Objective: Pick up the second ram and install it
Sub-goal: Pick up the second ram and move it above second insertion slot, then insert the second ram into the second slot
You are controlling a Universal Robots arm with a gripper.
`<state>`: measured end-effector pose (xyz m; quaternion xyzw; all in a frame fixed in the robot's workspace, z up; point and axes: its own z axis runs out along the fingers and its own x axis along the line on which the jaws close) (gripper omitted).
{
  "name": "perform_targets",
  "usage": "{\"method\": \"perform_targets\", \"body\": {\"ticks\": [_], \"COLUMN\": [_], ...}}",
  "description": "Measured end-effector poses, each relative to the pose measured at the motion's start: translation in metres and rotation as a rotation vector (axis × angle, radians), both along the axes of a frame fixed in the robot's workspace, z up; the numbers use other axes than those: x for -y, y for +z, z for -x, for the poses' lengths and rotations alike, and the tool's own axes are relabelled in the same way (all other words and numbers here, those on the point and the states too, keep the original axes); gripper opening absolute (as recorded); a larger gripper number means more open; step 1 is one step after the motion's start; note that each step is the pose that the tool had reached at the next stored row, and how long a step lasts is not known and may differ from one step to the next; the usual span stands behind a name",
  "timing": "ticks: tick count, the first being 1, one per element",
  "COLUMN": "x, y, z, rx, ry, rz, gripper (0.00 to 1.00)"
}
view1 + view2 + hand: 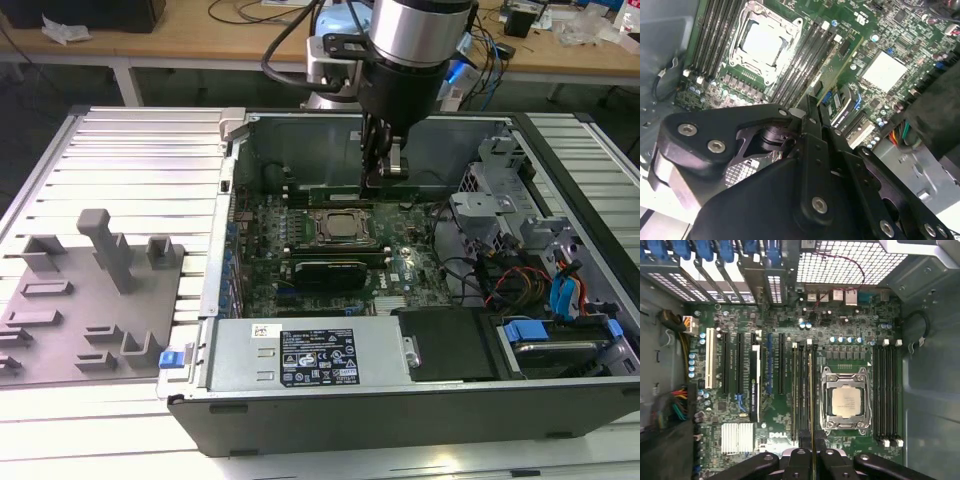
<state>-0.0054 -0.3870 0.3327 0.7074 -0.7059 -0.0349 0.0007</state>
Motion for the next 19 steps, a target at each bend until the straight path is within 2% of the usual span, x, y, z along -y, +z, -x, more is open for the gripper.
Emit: {"method": "perform_targets", "body": {"ticks": [3, 6, 19], "x": [-0.0067, -0.0107, -0.0107], "y": [-0.0062, -0.0100, -0.0117], "z": [0.0000, 0.0000, 0.0004], "rx": [0.0001, 0.0001, 0.0001], "ry": [0.000, 0.000, 0.000], "rz": [-0.0001, -0.0001, -0.0002], "gripper": [0.13, 0.13, 0.13]}}
